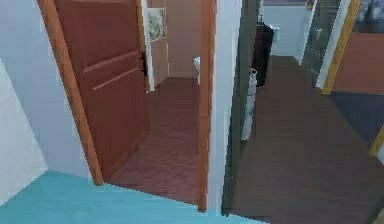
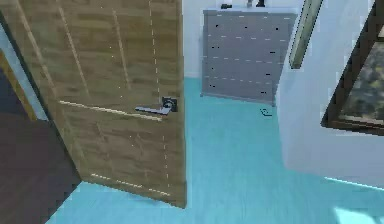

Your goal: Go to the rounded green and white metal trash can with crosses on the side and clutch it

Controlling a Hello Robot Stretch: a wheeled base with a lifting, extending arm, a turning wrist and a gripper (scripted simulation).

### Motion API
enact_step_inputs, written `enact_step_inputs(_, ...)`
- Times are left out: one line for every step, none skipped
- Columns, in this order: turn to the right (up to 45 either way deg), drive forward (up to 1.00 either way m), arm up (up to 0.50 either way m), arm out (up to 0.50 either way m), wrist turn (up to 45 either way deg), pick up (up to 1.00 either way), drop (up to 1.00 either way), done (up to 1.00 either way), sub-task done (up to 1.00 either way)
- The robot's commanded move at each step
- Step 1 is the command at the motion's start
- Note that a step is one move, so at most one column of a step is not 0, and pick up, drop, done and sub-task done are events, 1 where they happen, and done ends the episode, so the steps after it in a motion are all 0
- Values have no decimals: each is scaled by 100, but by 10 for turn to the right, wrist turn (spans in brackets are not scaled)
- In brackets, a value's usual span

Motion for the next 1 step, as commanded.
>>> enact_step_inputs(-210,0,0,0,0,0,0,0,0)
